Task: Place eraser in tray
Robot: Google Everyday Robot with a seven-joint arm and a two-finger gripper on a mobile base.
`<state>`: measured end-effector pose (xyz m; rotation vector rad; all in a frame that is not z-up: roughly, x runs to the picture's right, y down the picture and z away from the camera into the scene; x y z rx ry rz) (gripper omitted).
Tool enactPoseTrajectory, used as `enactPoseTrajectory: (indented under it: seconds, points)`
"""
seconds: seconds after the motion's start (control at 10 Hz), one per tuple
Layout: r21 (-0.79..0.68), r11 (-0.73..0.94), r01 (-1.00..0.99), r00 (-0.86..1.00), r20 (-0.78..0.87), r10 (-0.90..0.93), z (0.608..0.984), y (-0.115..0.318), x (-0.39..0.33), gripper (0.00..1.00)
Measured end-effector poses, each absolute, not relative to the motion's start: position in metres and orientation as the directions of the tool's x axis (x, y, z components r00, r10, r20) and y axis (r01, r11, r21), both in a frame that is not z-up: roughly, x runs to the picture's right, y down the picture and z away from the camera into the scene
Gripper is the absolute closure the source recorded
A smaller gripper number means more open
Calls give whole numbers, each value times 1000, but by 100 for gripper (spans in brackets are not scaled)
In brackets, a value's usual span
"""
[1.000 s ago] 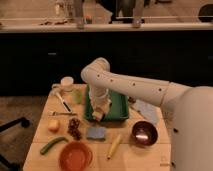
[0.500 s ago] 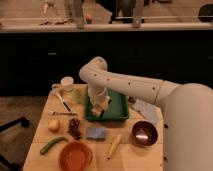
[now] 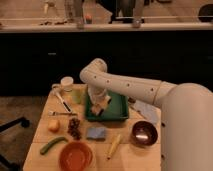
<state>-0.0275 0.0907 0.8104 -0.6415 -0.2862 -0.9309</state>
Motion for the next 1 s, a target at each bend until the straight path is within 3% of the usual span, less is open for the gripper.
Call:
enactPoseTrajectory:
  seconds: [0.6, 1.0]
  points:
    - [-378, 645, 665, 741, 443, -504, 833, 93, -10, 100]
    - [-360, 687, 631, 760, 462, -457, 842, 93, -11, 100]
